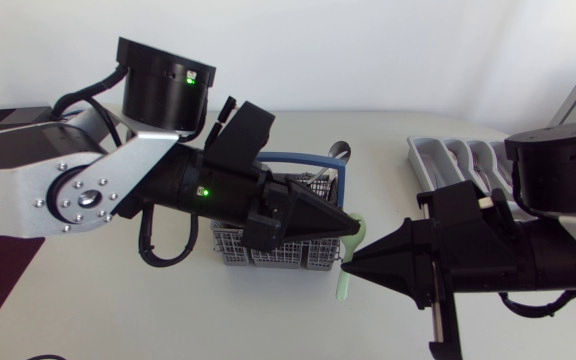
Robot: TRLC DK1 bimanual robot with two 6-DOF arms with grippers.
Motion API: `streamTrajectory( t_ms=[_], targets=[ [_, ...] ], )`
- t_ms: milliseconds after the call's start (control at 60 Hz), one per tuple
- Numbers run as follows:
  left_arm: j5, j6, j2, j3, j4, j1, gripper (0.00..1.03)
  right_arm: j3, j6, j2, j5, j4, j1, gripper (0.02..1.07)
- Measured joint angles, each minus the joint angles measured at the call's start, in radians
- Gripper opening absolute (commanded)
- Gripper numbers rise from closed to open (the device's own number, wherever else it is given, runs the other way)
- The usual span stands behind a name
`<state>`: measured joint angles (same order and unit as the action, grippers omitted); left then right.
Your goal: Sort the cutlery from the basket into the organizer compartments.
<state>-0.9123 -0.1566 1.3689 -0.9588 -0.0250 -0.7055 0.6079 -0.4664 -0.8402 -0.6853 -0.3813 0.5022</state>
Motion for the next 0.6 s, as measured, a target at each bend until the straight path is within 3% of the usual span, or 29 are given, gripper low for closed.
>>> streamTrajectory(
  t_ms=[83, 183, 450, 600],
  targets=[
    [0.002, -0.001, 0.0, -0.004, 0.0, 0.0, 0.67, 0.0, 0.0, 0.0, -0.001, 0.0, 0.001, 0.08],
    [0.013, -0.003, 0.0, -0.021, 0.001, 0.009, 0.81, -0.001, 0.0, 0.0, -0.003, -0.001, 0.007, 0.08],
    [0.092, -0.093, -0.01, -0.064, 0.092, 0.09, 0.86, -0.031, -0.018, 0.003, 0.002, -0.023, -0.034, 0.08],
    [0.212, -0.133, -0.022, -0.082, 0.105, 0.141, 0.86, -0.047, -0.088, 0.012, 0.005, -0.066, -0.153, 0.08]
  ],
)
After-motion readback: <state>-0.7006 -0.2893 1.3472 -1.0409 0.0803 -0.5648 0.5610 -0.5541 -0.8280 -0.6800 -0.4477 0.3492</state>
